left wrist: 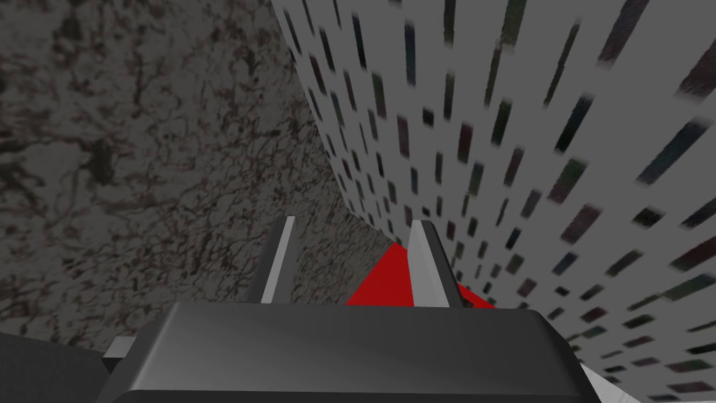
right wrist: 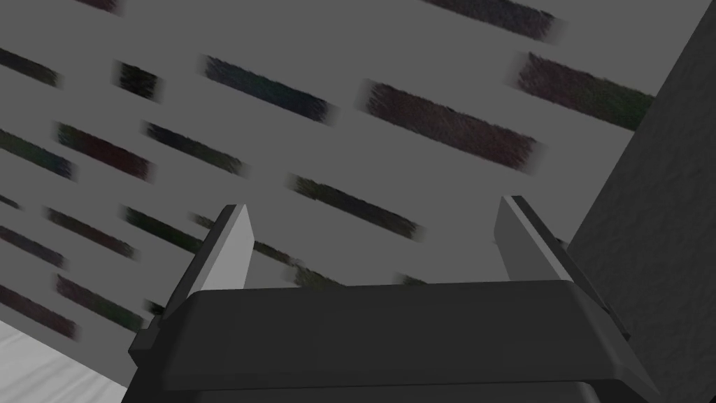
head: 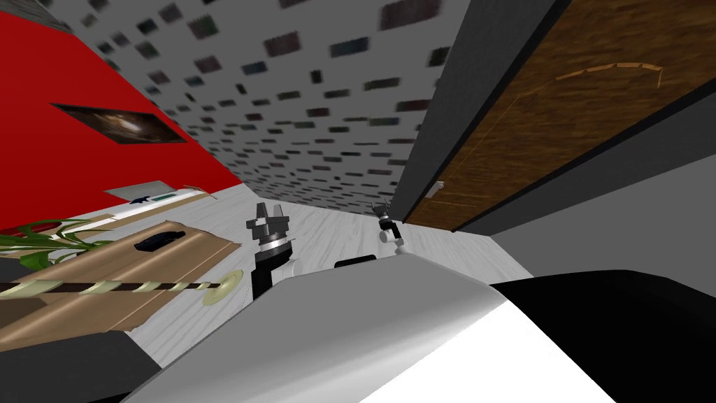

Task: Pull the door open

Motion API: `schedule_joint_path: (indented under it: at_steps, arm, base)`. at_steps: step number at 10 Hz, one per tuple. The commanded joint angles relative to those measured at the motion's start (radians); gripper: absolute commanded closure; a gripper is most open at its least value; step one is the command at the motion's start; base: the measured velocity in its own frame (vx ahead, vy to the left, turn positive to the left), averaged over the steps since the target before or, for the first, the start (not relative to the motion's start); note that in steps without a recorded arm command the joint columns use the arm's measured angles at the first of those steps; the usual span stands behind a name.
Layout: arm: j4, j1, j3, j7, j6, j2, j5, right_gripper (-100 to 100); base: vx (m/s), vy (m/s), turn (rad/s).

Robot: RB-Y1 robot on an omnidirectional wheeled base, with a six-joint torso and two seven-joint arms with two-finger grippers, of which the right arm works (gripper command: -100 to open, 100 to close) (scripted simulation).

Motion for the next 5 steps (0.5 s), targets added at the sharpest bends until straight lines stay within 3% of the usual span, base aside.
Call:
schedule_joint_path:
  at_steps: [1, 5]
  arm:
    - [0.014, -0.007, 0.004, -0.015, 0.003, -0.005, -0.010, -100]
    - [0.051, -0.029, 0.015, -0.049, 0.011, -0.017, -0.035, -100]
  base:
    - [-0.062, -0.194, 0.025]
    - [-0.057, -0.189, 0.022]
